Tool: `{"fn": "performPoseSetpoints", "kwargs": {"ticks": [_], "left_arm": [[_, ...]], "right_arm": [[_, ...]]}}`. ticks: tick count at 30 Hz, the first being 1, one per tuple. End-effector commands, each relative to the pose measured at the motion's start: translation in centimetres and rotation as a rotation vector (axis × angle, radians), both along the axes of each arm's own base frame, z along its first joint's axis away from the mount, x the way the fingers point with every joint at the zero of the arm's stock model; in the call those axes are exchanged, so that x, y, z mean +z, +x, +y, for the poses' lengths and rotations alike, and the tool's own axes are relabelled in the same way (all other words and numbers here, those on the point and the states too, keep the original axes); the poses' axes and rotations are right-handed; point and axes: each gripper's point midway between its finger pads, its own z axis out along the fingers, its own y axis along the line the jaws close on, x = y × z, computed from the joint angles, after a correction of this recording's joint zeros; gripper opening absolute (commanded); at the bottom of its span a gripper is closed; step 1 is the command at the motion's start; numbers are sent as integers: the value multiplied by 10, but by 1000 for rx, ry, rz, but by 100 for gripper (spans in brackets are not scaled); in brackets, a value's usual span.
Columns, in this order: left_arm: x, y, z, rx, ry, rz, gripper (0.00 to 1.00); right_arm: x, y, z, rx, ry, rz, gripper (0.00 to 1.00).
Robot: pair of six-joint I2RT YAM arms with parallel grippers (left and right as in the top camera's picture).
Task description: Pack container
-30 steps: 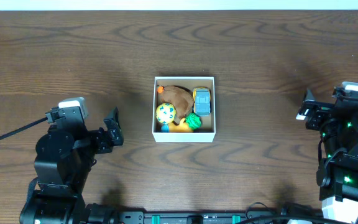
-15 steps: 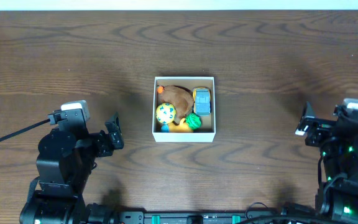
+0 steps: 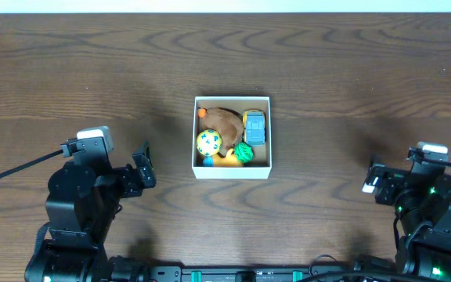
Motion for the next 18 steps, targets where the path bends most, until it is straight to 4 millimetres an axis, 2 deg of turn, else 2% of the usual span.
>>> {"fn": "performPoseSetpoints", "kwargs": {"ticks": [1,6,9,18], "left_arm": [[0,0,2,4,13,-1,98],[0,0,2,4,13,-1,98],[0,0,2,4,13,-1,98],[0,0,2,4,13,-1,98]], "right_arm": [[-12,-8,1,-13,25,52,99],[-32,-24,4,-19,48,155,99],[-34,-27,2,-33,41,169,99],[-17,-2,11,89,-9,28,99]]}}
